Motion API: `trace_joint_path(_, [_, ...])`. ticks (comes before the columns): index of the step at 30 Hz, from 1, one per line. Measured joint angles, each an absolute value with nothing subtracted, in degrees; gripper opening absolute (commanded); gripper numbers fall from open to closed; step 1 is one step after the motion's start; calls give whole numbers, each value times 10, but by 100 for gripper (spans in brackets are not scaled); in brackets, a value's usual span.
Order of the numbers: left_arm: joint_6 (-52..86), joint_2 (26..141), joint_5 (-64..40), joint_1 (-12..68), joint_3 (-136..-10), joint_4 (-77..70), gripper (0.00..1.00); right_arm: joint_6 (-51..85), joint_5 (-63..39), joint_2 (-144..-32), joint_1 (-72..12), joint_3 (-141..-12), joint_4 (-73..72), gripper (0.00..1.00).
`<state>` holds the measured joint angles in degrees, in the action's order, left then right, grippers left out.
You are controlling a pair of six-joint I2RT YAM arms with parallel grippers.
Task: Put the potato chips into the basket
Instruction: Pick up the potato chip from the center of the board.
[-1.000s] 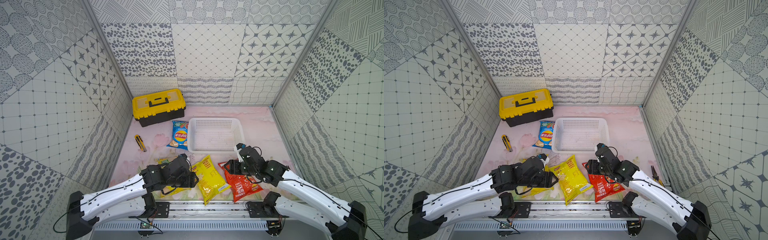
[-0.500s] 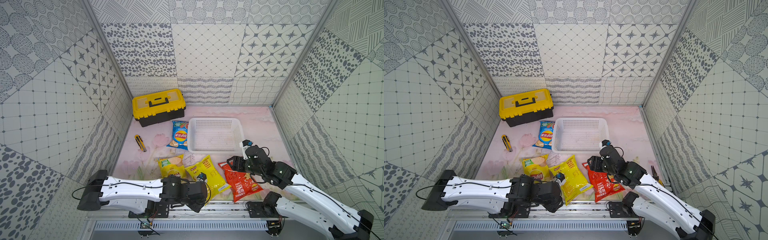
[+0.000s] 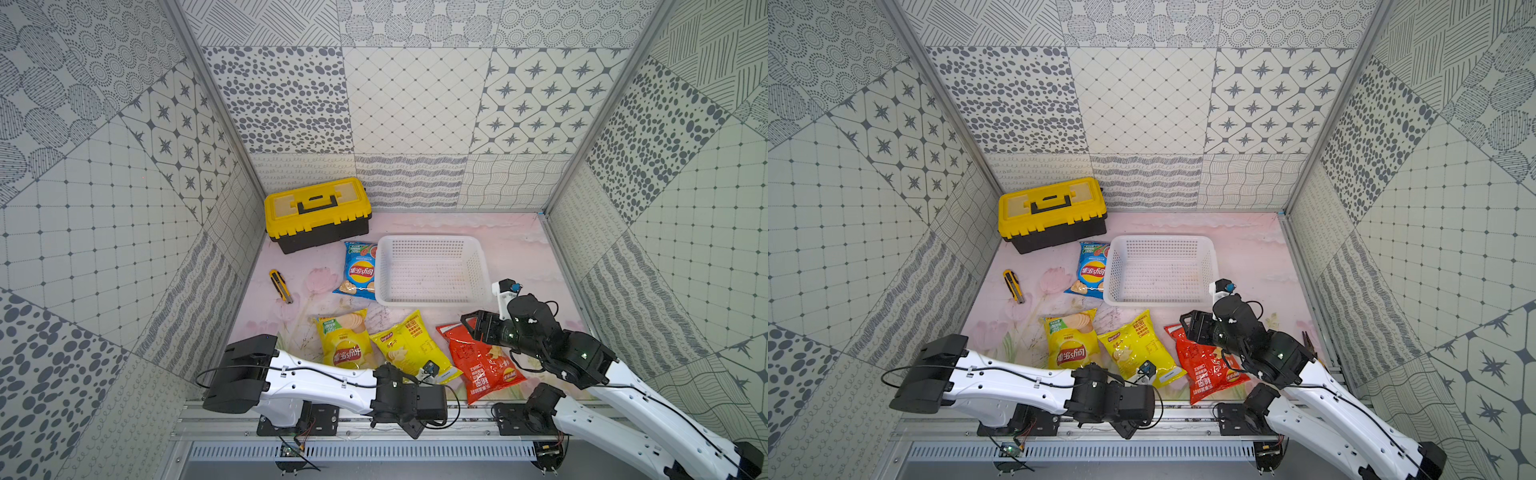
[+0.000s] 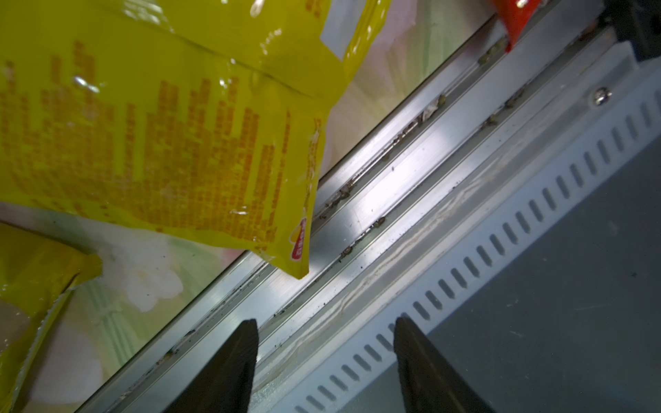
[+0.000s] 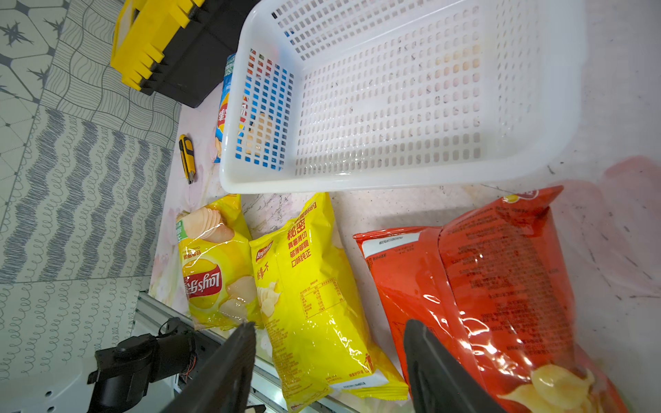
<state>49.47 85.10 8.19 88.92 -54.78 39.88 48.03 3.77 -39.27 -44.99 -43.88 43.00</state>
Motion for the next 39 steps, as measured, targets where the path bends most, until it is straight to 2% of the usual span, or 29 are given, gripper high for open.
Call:
trace_joint_path(25, [480, 920, 20, 813, -520, 342, 42, 477, 95, -357, -450, -500, 465, 72])
trace_joint_path(27, [478, 924, 16, 810, -520, 338, 36, 476, 98, -357, -450, -501, 465, 73])
trace_joint_path(31, [472, 928, 11, 808, -520, 335, 13, 476, 98, -357, -450, -501, 466, 73])
trace_joint_path(34, [471, 927, 8, 808, -520, 332, 1, 476, 100, -357, -450, -501, 466, 73])
trace_joint_path(39, [474, 908, 6, 808, -514, 333, 0, 476, 100, -357, -450, -501, 466, 73])
